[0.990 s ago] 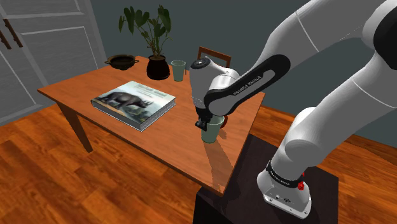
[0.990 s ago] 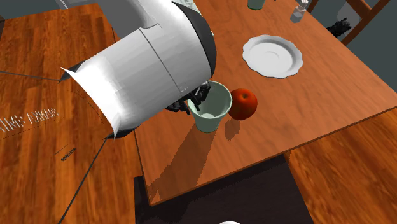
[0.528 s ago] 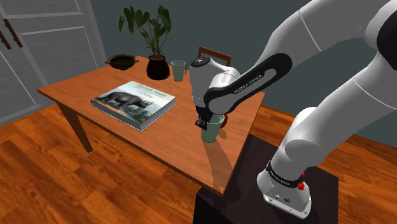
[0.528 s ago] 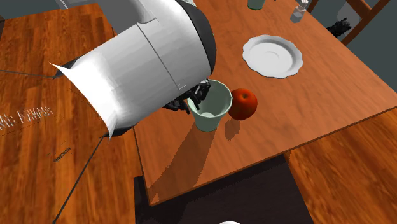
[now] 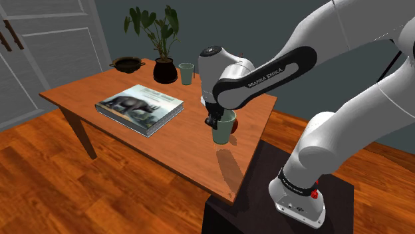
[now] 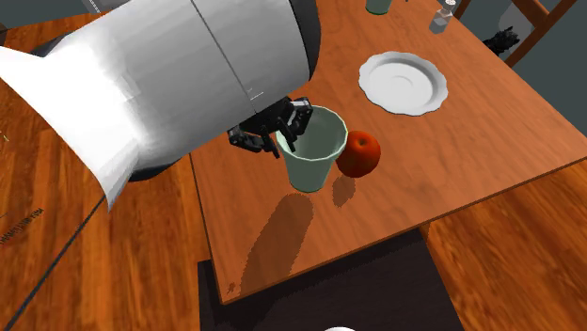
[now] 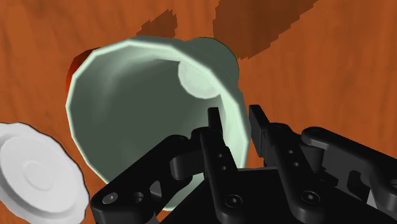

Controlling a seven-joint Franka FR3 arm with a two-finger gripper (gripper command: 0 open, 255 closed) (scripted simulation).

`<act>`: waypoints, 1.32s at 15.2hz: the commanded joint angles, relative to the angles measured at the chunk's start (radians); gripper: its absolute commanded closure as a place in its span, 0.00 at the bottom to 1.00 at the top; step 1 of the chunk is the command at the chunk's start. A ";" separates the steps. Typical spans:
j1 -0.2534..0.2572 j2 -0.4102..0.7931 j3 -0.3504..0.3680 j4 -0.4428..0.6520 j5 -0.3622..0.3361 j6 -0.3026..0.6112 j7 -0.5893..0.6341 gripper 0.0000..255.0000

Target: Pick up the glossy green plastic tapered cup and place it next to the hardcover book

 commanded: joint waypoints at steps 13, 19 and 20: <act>0.012 -0.101 -0.019 0.120 0.029 -0.215 -0.057 1.00; 0.014 -0.125 -0.024 0.183 0.035 -0.301 -0.075 1.00; 0.014 -0.129 -0.025 0.194 0.036 -0.315 -0.078 1.00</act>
